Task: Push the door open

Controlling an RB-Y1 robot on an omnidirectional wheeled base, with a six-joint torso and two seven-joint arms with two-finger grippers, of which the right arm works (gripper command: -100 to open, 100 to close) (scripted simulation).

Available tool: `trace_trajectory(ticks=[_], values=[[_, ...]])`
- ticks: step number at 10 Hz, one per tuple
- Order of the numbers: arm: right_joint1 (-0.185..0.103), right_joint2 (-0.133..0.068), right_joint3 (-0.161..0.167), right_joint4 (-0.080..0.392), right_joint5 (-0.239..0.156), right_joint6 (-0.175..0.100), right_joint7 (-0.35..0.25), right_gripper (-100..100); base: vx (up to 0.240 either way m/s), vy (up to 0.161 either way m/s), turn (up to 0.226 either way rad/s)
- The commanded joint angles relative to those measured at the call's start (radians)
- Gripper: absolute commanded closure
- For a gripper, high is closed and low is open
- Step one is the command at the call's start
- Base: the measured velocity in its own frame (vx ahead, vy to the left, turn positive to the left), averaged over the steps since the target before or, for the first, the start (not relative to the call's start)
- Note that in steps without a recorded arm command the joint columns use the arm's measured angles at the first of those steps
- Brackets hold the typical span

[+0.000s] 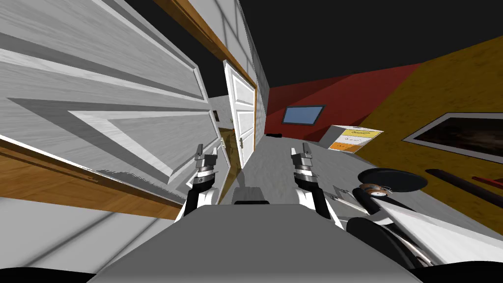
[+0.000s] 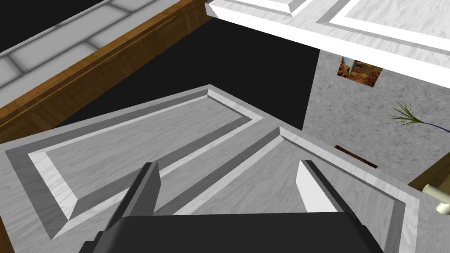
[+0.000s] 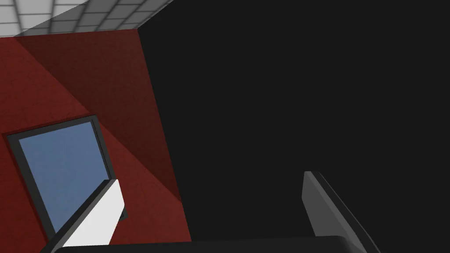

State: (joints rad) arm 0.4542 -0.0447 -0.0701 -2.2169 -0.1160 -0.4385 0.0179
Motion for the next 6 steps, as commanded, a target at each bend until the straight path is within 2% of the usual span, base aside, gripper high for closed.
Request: trace_trajectory(ticks=[1, 4, 6], values=[[-0.007, -0.006, 0.004, 0.022, -0.011, -0.008, -0.017, -100, 0.042, -0.007, 0.206], [-0.023, -0.018, 0.012, 0.077, -0.038, -0.029, -0.057, -100, 0.111, -0.036, 0.274], [-0.033, -0.024, 0.018, 0.11, -0.055, -0.041, -0.082, -100, 0.108, -0.054, 0.214]])
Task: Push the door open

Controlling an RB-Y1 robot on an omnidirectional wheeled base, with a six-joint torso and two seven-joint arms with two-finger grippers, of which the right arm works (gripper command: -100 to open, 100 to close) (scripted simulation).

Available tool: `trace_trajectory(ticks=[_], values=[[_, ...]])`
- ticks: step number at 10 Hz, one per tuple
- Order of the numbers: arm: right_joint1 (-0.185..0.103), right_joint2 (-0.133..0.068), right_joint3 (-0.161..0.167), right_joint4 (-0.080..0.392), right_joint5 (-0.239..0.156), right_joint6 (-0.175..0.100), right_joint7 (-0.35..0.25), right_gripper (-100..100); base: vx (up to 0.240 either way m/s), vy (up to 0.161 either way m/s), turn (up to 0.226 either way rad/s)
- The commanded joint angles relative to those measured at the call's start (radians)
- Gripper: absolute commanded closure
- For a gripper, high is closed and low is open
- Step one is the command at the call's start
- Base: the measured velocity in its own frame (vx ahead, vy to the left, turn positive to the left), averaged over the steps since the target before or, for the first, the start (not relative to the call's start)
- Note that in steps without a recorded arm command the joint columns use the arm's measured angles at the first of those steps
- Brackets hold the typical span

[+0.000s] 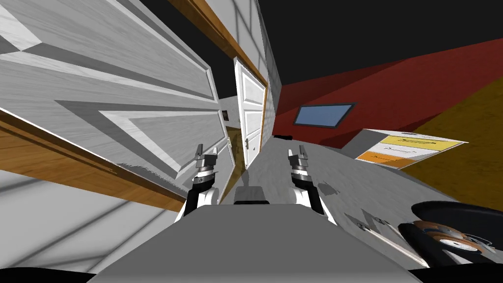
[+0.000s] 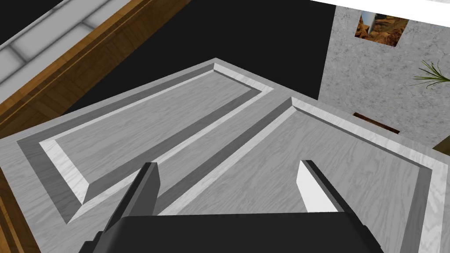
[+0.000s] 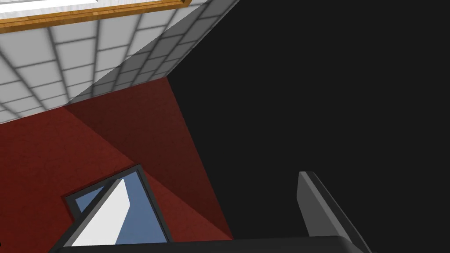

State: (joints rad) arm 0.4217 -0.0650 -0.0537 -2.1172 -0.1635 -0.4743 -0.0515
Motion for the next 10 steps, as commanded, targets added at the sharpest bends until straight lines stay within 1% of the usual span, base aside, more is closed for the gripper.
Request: trace_trajectory(ticks=[1, 2, 3, 4, 5, 6, 7, 8, 9, 10], values=[[-0.007, -0.007, 0.005, 0.032, -0.018, -0.014, -0.029, -100, 0.124, -0.071, 0.355], [-0.015, -0.011, 0.009, 0.059, -0.031, -0.024, -0.048, -100, 0.118, -0.091, 0.354], [-0.019, -0.013, 0.011, 0.072, -0.038, -0.029, -0.058, -100, 0.112, -0.088, 0.21], [-0.028, -0.017, 0.016, 0.1, -0.052, -0.039, -0.079, -100, 0.113, -0.079, 0.271], [-0.032, -0.018, 0.018, 0.114, -0.059, -0.045, -0.089, -100, 0.096, -0.069, 0.265], [-0.041, -0.022, 0.023, 0.145, -0.074, -0.056, -0.112, -100, 0.108, -0.077, 0.288], [-0.046, -0.023, 0.026, 0.161, -0.082, -0.062, -0.124, -100, 0.099, -0.08, 0.29], [-0.056, -0.026, 0.031, 0.193, -0.098, -0.074, -0.148, -100, 0.108, -0.093, 0.337], [-0.061, -0.028, 0.034, 0.209, -0.106, -0.08, -0.16, -100, 0.101, -0.1, 0.254], [-0.071, -0.03, 0.039, 0.244, -0.123, -0.093, -0.185, -100, 0.104, -0.12, 0.359]])
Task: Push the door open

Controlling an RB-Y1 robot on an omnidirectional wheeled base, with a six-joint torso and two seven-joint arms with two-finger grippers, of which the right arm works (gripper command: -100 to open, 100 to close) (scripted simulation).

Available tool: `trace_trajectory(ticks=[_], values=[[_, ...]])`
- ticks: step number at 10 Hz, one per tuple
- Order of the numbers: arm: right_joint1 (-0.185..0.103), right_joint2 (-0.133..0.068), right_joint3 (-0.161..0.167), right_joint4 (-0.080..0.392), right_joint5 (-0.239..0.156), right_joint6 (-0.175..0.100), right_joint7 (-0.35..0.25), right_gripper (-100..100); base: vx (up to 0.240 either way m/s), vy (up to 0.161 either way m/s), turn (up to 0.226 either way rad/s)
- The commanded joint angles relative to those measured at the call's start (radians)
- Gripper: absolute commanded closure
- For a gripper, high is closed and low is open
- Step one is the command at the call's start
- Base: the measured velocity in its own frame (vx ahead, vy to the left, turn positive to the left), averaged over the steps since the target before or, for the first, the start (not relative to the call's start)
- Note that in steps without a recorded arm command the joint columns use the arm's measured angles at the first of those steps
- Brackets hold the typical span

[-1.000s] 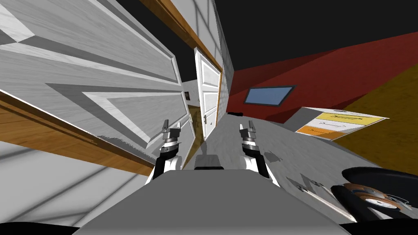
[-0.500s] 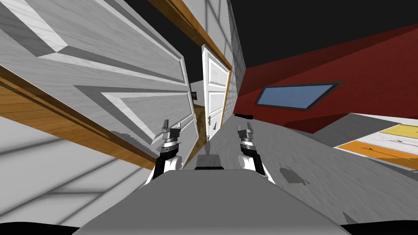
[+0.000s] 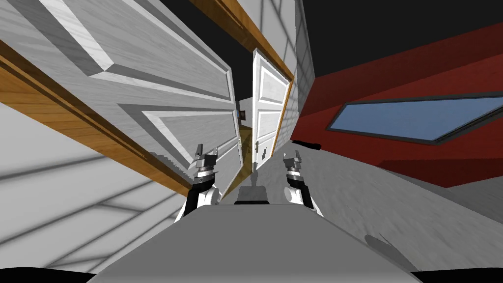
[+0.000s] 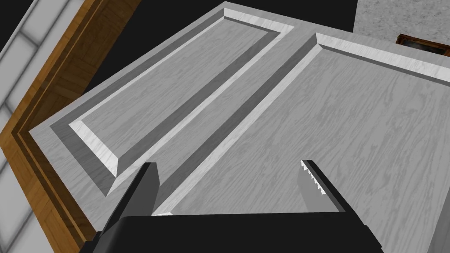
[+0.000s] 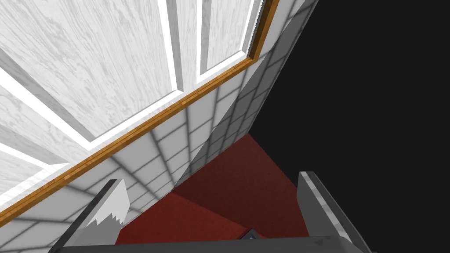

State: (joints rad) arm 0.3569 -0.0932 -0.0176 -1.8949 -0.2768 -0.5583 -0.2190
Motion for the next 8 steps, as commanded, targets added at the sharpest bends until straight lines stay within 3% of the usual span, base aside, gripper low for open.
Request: trace_trajectory(ticks=[1, 3, 8], values=[[-0.011, -0.003, 0.006, 0.039, -0.019, -0.016, -0.031, -100, 0.089, -0.118, 0.311], [-0.022, -0.005, 0.012, 0.075, -0.037, -0.029, -0.057, -100, 0.079, -0.095, 0.165], [-0.061, -0.009, 0.033, 0.205, -0.101, -0.079, -0.154, -100, 0.068, -0.127, 0.291]])
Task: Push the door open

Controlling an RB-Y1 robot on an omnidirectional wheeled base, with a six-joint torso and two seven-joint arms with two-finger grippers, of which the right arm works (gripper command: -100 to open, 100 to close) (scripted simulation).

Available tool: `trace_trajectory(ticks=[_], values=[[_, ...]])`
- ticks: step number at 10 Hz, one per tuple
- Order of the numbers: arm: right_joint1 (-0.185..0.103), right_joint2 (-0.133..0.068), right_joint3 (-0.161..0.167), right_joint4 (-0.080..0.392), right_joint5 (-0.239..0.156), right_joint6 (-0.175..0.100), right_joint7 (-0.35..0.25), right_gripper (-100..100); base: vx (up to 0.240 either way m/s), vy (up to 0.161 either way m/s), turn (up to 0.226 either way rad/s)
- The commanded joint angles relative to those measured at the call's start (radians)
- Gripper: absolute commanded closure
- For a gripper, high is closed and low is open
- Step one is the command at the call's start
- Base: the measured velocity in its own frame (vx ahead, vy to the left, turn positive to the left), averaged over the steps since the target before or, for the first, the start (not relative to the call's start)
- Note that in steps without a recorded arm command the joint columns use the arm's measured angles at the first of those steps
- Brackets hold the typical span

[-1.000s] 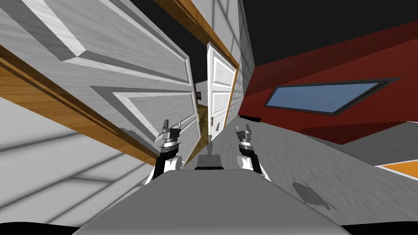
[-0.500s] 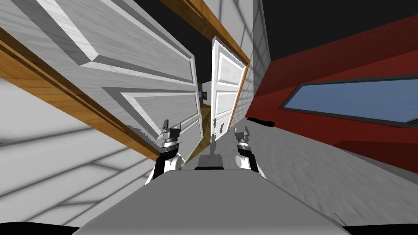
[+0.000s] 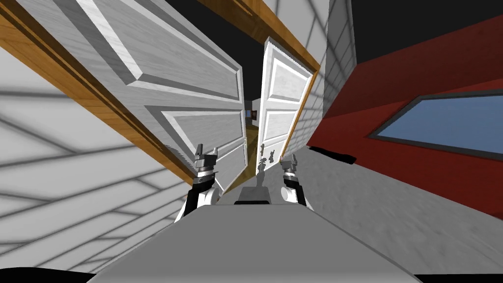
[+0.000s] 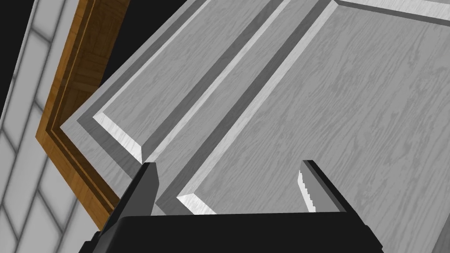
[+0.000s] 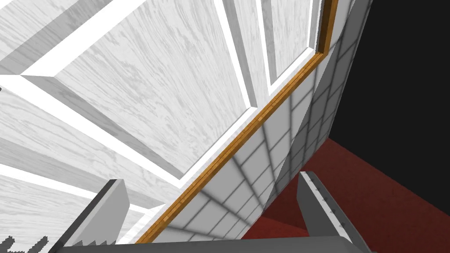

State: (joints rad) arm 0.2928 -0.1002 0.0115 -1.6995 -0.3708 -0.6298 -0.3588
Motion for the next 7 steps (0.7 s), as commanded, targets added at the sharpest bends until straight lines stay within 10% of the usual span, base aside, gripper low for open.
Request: trace_trajectory(ticks=[1, 7], values=[[-0.003, -0.002, 0.007, 0.029, -0.017, -0.014, -0.028, -100, 0.057, -0.122, 0.218], [-0.044, 0.0, 0.029, 0.166, -0.085, -0.066, -0.13, -100, 0.045, -0.122, 0.244]])
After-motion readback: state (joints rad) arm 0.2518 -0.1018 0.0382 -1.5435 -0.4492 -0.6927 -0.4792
